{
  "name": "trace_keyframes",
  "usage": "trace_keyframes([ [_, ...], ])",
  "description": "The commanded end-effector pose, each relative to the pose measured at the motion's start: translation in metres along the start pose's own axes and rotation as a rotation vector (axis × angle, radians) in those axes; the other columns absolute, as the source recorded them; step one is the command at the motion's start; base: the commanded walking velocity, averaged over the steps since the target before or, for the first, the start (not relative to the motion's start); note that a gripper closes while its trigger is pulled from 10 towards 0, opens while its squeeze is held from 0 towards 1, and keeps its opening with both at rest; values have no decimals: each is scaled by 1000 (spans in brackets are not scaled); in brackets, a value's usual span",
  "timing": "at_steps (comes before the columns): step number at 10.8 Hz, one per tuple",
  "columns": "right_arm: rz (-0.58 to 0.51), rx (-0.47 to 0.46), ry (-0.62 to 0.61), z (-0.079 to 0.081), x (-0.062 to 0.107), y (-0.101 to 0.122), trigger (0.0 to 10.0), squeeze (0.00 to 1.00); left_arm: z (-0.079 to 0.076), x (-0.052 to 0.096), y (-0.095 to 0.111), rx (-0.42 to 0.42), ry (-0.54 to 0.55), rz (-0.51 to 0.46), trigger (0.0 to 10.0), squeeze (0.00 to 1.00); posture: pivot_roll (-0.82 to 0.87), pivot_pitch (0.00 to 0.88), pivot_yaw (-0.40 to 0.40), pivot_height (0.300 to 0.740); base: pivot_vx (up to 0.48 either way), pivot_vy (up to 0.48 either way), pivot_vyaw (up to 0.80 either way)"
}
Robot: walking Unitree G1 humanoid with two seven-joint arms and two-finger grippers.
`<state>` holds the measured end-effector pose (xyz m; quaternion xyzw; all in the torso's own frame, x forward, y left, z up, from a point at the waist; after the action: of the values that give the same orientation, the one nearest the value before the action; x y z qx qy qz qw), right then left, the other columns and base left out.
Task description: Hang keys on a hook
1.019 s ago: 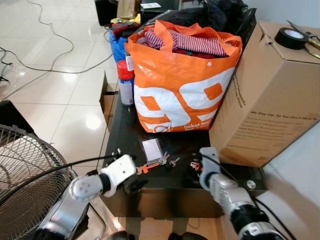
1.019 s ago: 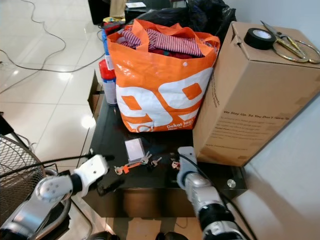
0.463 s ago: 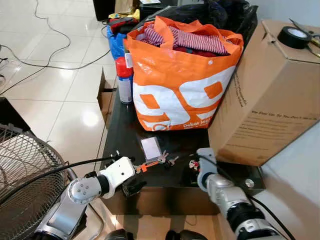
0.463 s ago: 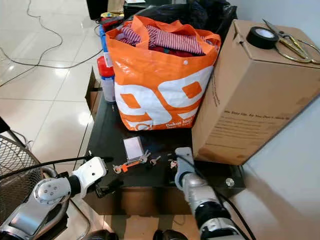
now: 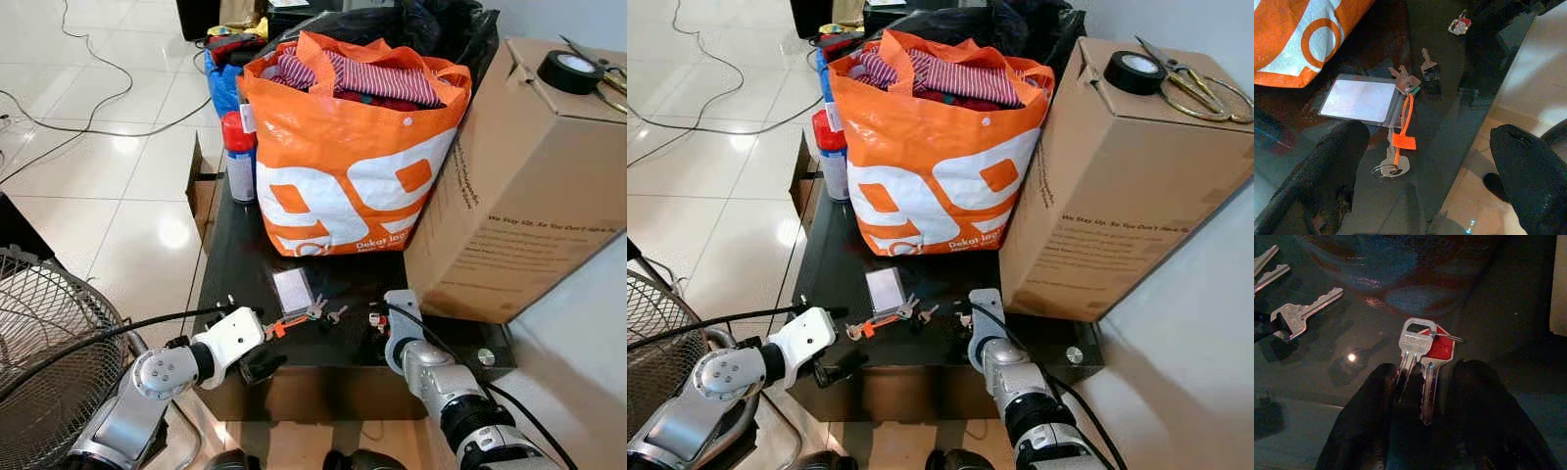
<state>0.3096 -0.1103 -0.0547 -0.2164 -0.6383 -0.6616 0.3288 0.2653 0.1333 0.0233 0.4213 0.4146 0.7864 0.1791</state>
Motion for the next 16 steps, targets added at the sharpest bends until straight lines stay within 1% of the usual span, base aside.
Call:
trace_keyframes([
  [1,75,-24,0,-1,0,-21,0,0,-2,-1,3,-16,-12,-6,10000,537,6,114,-77,740,0,0,0],
  [4,75,-31,2,-1,0,-22,0,0,-2,-2,4,-23,-15,-7,10000,533,6,106,-74,740,0,0,0],
  [6,110,11,-20,-5,1,-28,0,0,-2,-2,4,-23,-15,-7,10000,537,5,100,-72,740,0,0,0],
  [8,108,-26,9,-2,1,-27,0,0,-1,-3,4,-25,-13,-8,10000,537,5,100,-71,740,0,0,0],
  [9,73,-69,22,1,0,-19,0,0,-1,-3,5,-25,-12,-8,10000,533,4,100,-69,740,0,0,0],
  [11,50,-37,22,0,1,-14,0,0,1,-4,5,-22,-5,-11,10000,537,3,94,-69,740,0,0,0],
  [12,1,-47,54,-1,2,-6,0,0,0,-6,6,-13,7,-16,10000,533,0,81,-70,740,0,0,0],
  [13,-29,-10,71,-8,7,-3,0,0,1,-6,7,0,36,-27,10000,537,-4,66,-68,740,0,0,0],
  [14,-66,-41,86,-14,14,2,0,0,2,-6,7,12,65,-38,10000,537,-7,55,-66,740,0,0,0],
  [15,-83,-42,93,-22,23,3,0,0,2,-4,9,25,84,-50,10000,537,-9,49,-66,740,0,0,0],
  [16,-138,-28,107,-27,39,11,0,0,4,-1,11,33,113,-66,10000,537,-18,34,-58,740,0,0,0],
])
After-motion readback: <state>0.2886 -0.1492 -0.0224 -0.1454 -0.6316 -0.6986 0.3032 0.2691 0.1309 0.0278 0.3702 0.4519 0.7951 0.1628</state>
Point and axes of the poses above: a point about 5 cm out from each wrist's last joint towards the gripper, its own x axis pointing back from the gripper into the wrist, its own y axis along the axis of the wrist's last joint, z = x × y, the point moved 5 cm from there along -x, pointing out of the wrist towards the gripper, and after that the axes turned 1 degree about -x, right-handed, at the moved point
